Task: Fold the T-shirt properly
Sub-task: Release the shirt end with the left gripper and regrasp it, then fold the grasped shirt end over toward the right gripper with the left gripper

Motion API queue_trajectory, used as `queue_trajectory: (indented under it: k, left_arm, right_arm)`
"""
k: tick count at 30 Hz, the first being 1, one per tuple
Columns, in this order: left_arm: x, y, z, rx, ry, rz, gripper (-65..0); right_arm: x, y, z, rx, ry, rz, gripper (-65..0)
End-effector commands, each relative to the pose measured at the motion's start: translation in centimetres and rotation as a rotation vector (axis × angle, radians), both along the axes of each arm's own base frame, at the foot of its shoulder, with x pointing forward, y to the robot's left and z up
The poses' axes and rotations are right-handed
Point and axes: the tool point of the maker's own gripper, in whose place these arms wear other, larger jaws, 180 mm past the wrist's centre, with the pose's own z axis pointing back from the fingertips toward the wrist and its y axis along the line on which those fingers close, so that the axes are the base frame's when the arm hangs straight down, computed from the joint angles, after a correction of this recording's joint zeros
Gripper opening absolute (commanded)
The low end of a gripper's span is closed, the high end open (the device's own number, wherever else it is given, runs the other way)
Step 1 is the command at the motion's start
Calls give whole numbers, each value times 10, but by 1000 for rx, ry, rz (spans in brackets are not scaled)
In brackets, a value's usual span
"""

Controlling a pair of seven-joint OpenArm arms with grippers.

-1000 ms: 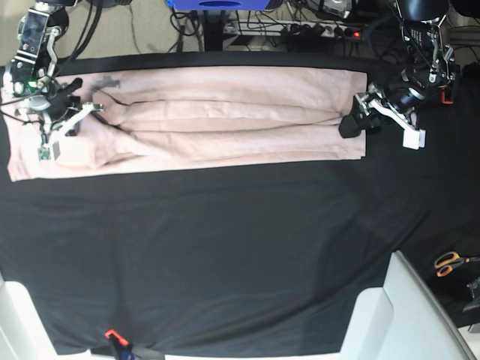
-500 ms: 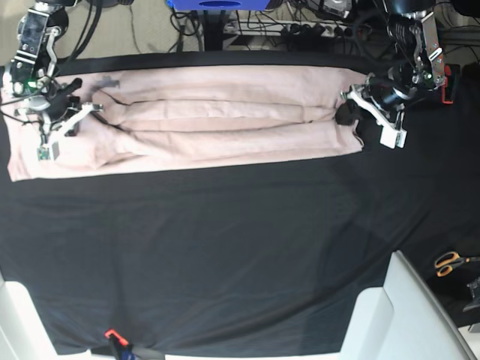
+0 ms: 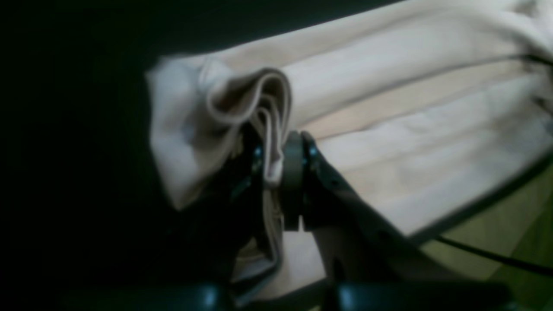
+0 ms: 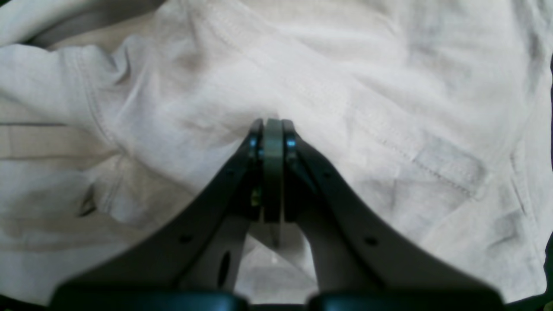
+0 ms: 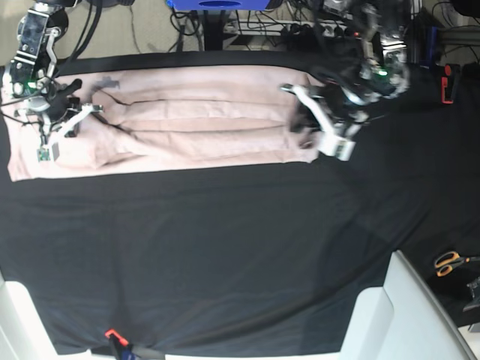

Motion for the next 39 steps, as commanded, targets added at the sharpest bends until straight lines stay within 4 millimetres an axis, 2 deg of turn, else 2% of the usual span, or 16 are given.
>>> queue_trajectory:
  k: [1, 6, 9, 14, 20, 25, 29, 35, 39]
  left_arm:
    - [9, -7, 14, -9, -57, -11, -650]
    - [14, -53, 20, -25, -72, -75, -650]
    - [15, -89, 27, -55, -86, -152, -650]
    - [21, -130, 38, -88, -110, -217, -650]
    - [19, -169, 24, -104, -61, -293, -650]
    - [21, -188, 19, -124, -41, -320, -650]
    - [24, -194, 13, -126, -23, -325, -650]
    - [33, -201, 9, -157, -41, -308, -650]
    - [25, -207, -2, -162, -12, -321, -650]
  right_arm:
    - [11, -5, 10, -12, -45, 1, -648]
    - [11, -6, 11, -14, -46, 0, -648]
    - [12, -7, 12, -17, -48, 1, -648]
    - [11, -15, 13, -34, -45, 3, -648]
    - [13, -15, 15, -38, -51, 5, -648]
    - [13, -15, 15, -38, -51, 5, -648]
    - [13, -23, 17, -56, -50, 8, -648]
    - [13, -24, 18, -58, -53, 8, -648]
    - [13, -24, 18, -58, -53, 8, -648]
